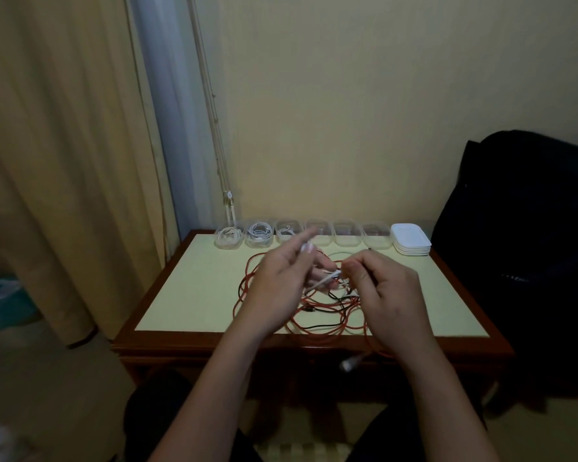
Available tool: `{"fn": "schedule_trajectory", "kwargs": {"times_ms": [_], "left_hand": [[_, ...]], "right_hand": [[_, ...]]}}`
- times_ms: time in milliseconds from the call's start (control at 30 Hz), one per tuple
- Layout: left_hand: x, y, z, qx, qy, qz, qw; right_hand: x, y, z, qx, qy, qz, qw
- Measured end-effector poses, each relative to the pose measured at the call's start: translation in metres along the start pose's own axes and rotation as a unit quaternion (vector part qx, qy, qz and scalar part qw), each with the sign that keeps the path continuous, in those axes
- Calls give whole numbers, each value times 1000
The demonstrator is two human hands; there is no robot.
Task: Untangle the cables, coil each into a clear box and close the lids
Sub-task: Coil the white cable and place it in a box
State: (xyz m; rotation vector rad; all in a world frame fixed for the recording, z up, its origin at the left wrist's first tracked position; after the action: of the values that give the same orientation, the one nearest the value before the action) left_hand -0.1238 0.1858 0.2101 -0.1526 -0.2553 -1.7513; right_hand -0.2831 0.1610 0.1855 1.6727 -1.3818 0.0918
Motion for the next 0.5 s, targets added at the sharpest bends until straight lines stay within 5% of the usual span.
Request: {"fn": "schedule_trajectory", "kwargs": {"times_ms": [167, 500], "left_hand": [[2, -8, -9, -82, 70, -65, 992], [-3, 0, -1, -304, 46, -128, 943]], "right_hand": [[1, 1, -7, 80, -31, 23, 996], [0, -4, -3, 132, -64, -17, 989]]}}
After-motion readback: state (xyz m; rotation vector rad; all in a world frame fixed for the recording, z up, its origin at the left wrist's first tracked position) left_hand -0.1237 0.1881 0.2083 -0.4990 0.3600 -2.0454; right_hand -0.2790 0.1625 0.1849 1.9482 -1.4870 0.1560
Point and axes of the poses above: each hand's wrist, its own x-axis towards the middle knuckle, its own y-axis out of the back of the hand, z = x × y, the point moved 1 cm from there along x, towards the middle knuckle, and after that the axes turned 14 degrees about -z, right-handed, at the moved point
